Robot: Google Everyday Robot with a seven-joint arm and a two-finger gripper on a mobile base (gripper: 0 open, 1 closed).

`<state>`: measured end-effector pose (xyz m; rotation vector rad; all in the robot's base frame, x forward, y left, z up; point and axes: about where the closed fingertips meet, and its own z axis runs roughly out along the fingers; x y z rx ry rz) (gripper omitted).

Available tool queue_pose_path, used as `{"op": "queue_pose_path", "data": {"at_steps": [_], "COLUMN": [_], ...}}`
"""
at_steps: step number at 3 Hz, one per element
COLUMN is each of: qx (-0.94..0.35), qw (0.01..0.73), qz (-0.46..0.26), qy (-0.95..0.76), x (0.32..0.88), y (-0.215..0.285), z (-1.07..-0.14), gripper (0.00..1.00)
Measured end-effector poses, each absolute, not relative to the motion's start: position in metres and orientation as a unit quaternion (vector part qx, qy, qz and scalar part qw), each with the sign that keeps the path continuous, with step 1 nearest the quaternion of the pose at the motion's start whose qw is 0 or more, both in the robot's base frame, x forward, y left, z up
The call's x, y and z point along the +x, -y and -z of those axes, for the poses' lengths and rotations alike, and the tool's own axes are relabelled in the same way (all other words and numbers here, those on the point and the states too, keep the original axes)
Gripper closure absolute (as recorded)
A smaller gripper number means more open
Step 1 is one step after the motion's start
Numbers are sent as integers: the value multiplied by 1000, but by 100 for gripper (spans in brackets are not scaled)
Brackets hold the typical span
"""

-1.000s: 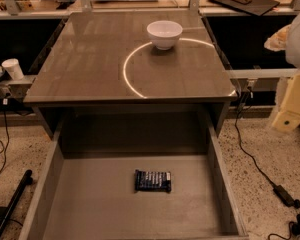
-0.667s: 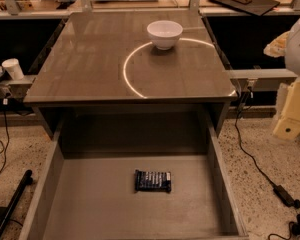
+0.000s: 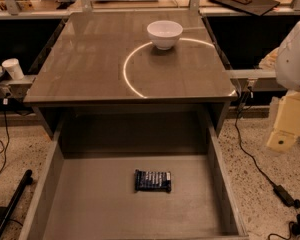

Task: Pick rxbar blueberry from top drawer and place on counter

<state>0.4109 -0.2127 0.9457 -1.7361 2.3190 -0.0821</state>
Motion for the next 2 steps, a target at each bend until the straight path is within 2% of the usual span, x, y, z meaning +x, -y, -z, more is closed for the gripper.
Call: {"op": "queue_pose_path", "data": {"at_steps": [2], "qx": [-580], "qw": [128], "qz": [41], "qy": [-803], "x": [398], "y": [220], "z": [-946], "gripper": [0]}}
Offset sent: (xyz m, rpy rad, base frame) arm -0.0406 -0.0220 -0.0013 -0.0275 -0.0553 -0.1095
